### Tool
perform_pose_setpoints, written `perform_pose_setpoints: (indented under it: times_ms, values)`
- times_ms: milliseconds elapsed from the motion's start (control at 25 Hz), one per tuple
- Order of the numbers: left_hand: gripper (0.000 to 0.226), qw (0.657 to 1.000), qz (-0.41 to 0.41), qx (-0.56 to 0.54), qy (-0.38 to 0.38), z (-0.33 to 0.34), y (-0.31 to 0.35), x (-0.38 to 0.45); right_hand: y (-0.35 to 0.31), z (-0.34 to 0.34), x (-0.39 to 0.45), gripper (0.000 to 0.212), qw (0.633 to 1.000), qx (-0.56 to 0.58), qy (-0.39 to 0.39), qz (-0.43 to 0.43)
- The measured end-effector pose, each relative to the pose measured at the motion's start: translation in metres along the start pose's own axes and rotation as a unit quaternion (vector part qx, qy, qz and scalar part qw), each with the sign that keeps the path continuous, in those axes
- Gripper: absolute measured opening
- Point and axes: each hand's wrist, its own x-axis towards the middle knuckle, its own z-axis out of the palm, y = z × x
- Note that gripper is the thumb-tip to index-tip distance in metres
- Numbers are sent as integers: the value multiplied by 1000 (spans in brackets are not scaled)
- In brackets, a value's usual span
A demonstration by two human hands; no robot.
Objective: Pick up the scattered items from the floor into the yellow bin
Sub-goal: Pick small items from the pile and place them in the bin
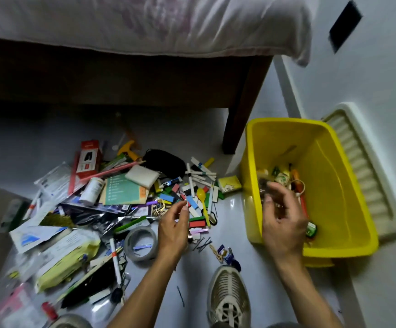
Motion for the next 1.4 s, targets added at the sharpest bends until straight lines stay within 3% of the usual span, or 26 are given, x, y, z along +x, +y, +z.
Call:
perform_pose_setpoints:
  times_ms: [120, 240, 360, 440, 480, 560, 680, 760, 840, 960, 1000, 1080, 1160, 1240, 1400]
  values:
    - [28, 995, -25, 91, -25, -2, -32, 0, 17, 30, -45, 24, 993, -8, -106, -53]
    - [31, 980, -48, 183, -65, 5, -65, -7, 59, 50, -93, 21, 963, -115, -237, 56]
    - [18, 967, -21, 246, -66, 10, -91, -15, 102, 62, -111, 38, 858, -314, -362, 184]
    - [7, 957, -32, 289, -12, 5, -104, -23, 116, 73, -110, 44, 819, -351, -403, 211]
    - [1, 954, -57, 294, 19, 0, -108, -29, 118, 80, -109, 43, 820, -348, -401, 213]
    - [12, 941, -138, 307, 42, -9, -118, -47, 120, 96, -107, 35, 836, -338, -382, 204]
    - [28, 902, -238, 359, -33, -16, -133, -71, 120, 116, -111, 32, 853, -319, -374, 174]
    - [16, 914, -231, 328, -56, -15, -138, -77, 120, 121, -112, 29, 871, -270, -372, 174]
    - [7, 929, -211, 298, -59, -13, -138, -75, 112, 118, -105, 20, 892, -163, -336, 255]
    - [7, 932, -182, 309, -51, -10, -139, -70, 75, 101, -86, 22, 867, 39, -286, 406]
    - [7, 928, -158, 334, -57, -9, -141, -69, 59, 90, -80, 23, 869, 92, -278, 399]
    - [12, 911, -99, 395, -69, -6, -147, -72, 25, 60, -64, 21, 918, 157, -220, 292]
    - [16, 896, -46, 436, -69, 0, -151, -76, -1, 28, -38, 25, 979, 120, -89, 140]
    - [16, 891, -19, 447, -69, 2, -156, -76, -7, 11, -7, 31, 999, -2, 0, 50]
    - [12, 884, -13, 454, -106, -4, -146, -67, 8, 6, 16, 47, 971, -231, -44, 53]
